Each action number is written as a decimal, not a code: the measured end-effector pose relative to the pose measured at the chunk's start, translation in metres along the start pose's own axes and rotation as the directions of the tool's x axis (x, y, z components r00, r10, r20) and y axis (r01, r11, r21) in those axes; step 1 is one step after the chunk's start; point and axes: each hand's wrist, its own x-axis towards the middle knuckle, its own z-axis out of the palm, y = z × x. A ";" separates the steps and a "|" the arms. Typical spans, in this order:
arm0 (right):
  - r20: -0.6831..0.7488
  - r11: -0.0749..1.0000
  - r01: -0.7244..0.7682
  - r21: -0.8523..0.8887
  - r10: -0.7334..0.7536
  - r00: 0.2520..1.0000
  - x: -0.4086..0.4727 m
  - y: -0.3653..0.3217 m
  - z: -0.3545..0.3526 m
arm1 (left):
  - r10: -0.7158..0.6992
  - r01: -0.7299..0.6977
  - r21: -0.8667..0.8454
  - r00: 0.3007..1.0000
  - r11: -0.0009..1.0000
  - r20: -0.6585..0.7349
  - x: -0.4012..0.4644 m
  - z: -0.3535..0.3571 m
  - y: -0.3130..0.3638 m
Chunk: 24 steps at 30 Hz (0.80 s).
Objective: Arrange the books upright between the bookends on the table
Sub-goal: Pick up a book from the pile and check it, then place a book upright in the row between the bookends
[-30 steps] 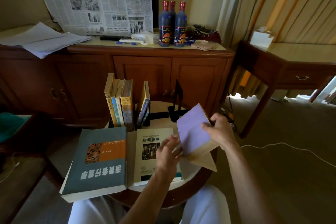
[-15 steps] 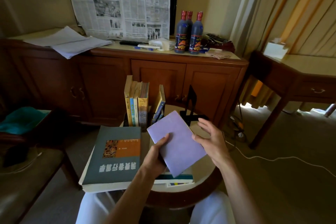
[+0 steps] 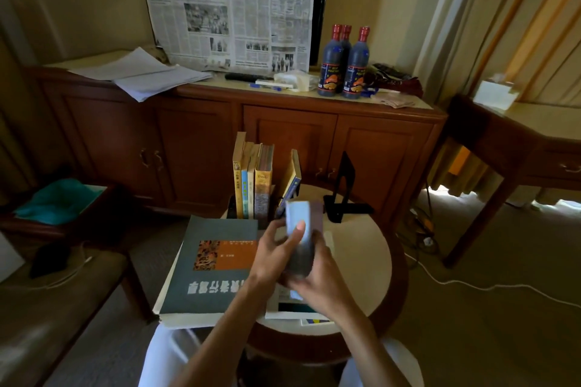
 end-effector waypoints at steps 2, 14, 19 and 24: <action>-0.124 0.992 -0.030 0.123 0.045 0.991 0.004 -0.004 -0.002 | -0.026 0.028 -0.010 0.987 1.000 0.161 -0.006 0.002 -0.002; -0.285 0.688 0.070 0.722 0.204 0.937 0.005 0.017 -0.062 | 0.049 -0.054 0.147 0.998 0.988 0.037 0.042 -0.011 0.003; -0.157 0.649 -0.057 0.759 0.267 0.951 0.017 0.014 -0.066 | -0.131 0.122 0.128 0.989 0.984 0.063 0.059 -0.001 0.000; -0.202 0.760 -0.102 0.642 0.296 0.933 0.026 0.026 -0.070 | -0.158 0.122 0.227 0.976 0.966 0.151 0.063 -0.001 -0.017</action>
